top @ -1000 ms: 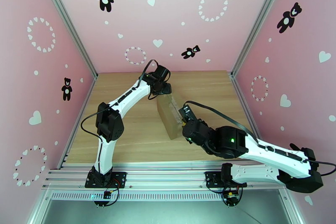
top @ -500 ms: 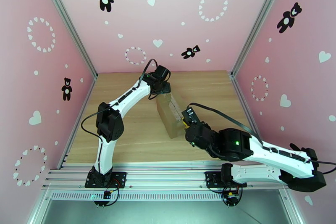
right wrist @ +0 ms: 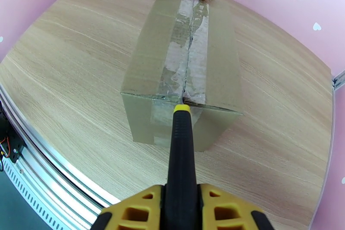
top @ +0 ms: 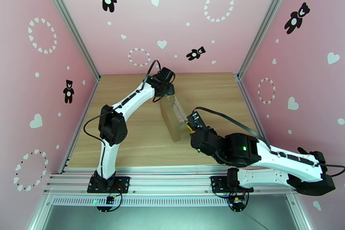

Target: Unpack the express box

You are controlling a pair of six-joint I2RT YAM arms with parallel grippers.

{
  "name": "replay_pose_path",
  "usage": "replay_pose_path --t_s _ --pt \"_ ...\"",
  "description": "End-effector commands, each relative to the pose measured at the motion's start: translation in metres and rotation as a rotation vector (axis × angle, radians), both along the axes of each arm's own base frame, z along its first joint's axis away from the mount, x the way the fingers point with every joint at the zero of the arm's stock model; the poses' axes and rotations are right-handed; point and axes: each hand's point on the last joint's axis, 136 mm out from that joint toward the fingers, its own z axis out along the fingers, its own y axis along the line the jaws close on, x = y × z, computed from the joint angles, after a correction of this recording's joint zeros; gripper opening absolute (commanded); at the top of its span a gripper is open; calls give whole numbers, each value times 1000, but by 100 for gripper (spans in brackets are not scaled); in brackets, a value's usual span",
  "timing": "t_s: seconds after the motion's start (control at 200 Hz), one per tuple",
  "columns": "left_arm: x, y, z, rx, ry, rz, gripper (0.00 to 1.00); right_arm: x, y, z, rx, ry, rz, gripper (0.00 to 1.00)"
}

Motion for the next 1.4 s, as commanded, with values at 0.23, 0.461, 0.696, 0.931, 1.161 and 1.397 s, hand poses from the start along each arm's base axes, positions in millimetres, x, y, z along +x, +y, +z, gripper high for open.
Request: replay_pose_path --t_s 0.23,0.461,0.696,0.931,1.161,1.397 --pt "-5 57 -54 226 116 121 64 -19 -9 -11 -27 84 53 0" --pt "-5 55 -40 199 83 127 64 -19 -11 -12 -24 77 48 0" --pt "-8 44 5 147 -31 97 65 -16 -15 1 32 36 39 0" --pt "-10 40 26 92 -59 88 65 -10 -33 34 134 -53 19 0" --pt "-17 44 53 49 -104 96 65 -1 -46 63 185 -167 4 0" --pt "-45 49 59 -3 -62 73 65 24 -44 80 154 -206 -9 0"
